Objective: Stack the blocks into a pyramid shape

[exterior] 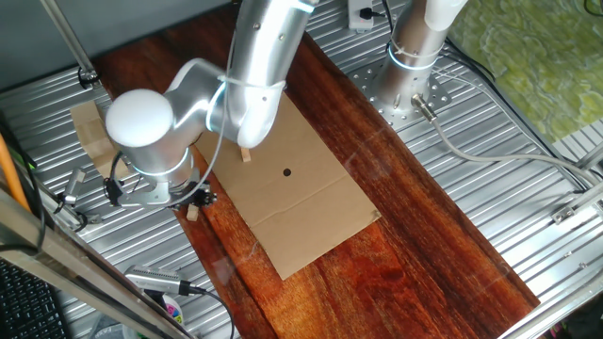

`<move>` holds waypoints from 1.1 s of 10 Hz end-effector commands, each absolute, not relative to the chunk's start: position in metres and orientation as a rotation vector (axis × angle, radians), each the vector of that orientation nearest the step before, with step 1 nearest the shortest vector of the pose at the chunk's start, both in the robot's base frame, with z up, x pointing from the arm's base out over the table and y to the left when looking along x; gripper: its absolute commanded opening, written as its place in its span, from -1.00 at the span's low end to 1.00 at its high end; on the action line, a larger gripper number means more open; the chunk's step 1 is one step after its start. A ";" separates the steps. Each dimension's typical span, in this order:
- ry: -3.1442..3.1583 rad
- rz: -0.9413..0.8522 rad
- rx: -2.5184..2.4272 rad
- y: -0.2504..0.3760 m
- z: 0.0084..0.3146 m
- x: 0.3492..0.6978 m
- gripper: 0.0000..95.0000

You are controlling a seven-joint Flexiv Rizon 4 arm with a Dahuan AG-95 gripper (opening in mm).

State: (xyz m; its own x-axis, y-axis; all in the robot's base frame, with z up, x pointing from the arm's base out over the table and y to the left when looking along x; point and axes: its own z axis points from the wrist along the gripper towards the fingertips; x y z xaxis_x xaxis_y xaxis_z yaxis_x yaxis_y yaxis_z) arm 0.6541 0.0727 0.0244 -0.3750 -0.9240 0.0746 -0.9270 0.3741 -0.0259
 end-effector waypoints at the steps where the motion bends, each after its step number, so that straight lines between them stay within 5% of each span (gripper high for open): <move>1: -2.577 0.099 1.718 0.073 0.024 0.653 -0.20; 7: -2.587 0.106 1.724 0.072 0.016 0.655 -0.20; 8: -2.590 0.108 1.718 0.072 0.016 0.655 -0.60; 9: -2.593 0.109 1.714 0.072 0.015 0.656 -0.60; 10: -2.599 0.110 1.705 0.072 0.015 0.656 -1.00; 11: -2.600 0.114 1.699 0.072 0.015 0.656 -1.00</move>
